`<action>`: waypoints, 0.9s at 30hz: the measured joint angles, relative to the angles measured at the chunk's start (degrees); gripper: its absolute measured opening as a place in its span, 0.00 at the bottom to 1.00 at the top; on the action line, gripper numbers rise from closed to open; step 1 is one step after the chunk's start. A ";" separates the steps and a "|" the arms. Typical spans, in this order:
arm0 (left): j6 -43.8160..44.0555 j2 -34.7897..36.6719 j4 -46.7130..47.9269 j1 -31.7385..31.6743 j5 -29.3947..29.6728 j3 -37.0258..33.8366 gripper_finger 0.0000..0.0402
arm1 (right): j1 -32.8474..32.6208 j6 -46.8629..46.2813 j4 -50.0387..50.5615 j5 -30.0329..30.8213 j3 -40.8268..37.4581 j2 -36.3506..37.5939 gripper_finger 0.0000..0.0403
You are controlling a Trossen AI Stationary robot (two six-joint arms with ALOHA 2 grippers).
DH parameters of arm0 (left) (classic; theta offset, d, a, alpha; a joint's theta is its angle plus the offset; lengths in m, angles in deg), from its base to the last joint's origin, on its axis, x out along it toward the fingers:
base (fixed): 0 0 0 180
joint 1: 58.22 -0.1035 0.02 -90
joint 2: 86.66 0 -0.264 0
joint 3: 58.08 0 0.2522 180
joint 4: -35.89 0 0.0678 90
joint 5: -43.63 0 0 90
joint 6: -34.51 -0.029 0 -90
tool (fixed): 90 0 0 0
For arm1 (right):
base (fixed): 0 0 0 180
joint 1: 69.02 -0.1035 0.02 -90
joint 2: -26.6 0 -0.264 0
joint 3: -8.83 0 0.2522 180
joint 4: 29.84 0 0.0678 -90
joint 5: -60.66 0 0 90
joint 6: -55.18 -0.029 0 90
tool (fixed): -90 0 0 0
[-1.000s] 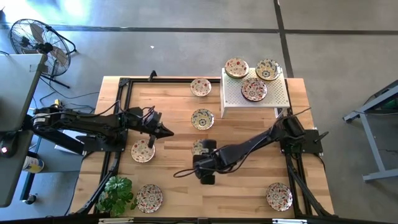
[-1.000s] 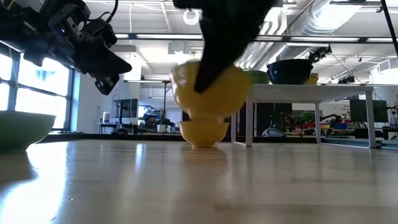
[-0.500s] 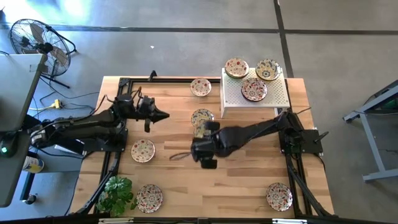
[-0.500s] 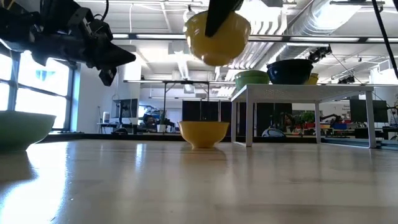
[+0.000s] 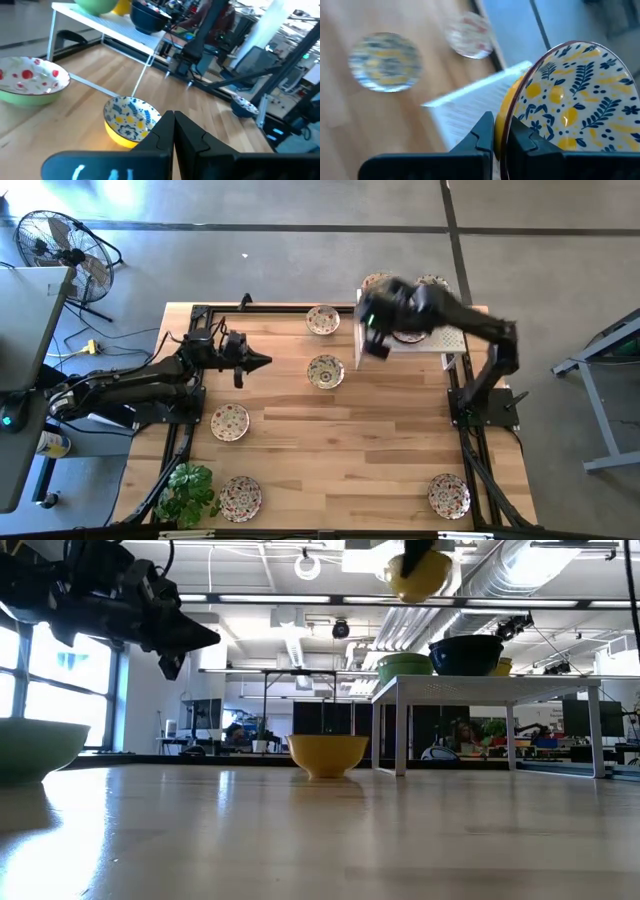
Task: Pick & Place Mini bowls
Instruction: Stack the yellow patterned bowl on top of the yellow patterned bowl on the shelf
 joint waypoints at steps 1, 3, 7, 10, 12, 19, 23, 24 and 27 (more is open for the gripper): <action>0.00 0.00 -0.08 0.00 0.37 0.00 0.00 | 2.83 0.95 -0.21 -0.77 -0.78 1.13 0.03; 0.00 0.00 -0.04 0.00 1.45 0.00 0.00 | 8.82 2.17 -0.05 -1.90 -2.52 2.98 0.03; 0.00 0.00 -0.02 0.00 2.97 0.00 0.00 | 19.57 5.68 -0.39 -4.35 -8.03 6.15 0.04; 0.00 0.00 -0.04 0.00 4.65 0.00 0.00 | 25.41 8.58 -0.95 -6.12 -13.57 7.68 0.04; 0.00 0.00 -0.02 0.00 5.64 0.00 0.00 | 28.05 10.11 -2.68 -6.03 -17.79 8.55 0.04; -0.20 0.00 0.07 0.00 6.87 0.00 0.00 | 34.33 11.52 -9.50 -8.37 -29.26 12.19 0.04; -0.20 -0.02 0.10 0.00 6.97 0.00 0.00 | 36.25 12.12 -11.10 -8.26 -32.03 12.70 0.04; -0.20 -0.02 0.11 0.00 6.98 0.00 0.00 | 36.65 12.28 -11.35 -8.26 -32.33 12.74 0.04; -0.20 -0.02 0.14 0.00 6.98 0.00 0.00 | 37.79 13.08 -12.20 -8.67 -33.09 12.74 0.04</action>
